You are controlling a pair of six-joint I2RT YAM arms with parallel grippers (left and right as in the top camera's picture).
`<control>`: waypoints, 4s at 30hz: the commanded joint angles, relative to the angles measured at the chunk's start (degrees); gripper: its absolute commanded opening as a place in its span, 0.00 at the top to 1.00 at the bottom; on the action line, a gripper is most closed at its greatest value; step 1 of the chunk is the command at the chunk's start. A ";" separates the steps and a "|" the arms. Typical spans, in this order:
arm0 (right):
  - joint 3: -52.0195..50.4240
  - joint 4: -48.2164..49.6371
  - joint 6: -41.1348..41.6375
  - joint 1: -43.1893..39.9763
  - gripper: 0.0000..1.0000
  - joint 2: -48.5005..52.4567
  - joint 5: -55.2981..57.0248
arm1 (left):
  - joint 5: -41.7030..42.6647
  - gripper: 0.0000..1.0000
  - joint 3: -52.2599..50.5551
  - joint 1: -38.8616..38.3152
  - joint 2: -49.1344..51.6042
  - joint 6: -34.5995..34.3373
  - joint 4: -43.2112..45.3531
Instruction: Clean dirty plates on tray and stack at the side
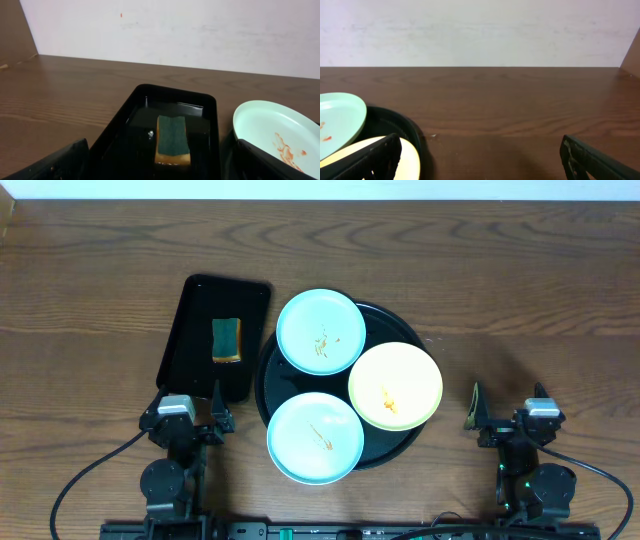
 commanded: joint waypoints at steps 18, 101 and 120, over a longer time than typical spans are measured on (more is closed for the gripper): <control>-0.07 -0.20 -0.87 -0.15 0.01 -0.17 -0.66 | 0.15 0.08 -0.44 -0.28 -0.31 0.35 -2.71; 28.68 -8.55 0.63 -0.13 0.01 38.60 -5.38 | 0.20 0.08 27.82 -0.28 37.38 0.33 -9.11; 28.68 -10.12 0.63 -0.13 0.01 38.60 -5.38 | 0.17 0.08 27.87 -0.28 37.38 0.35 -8.85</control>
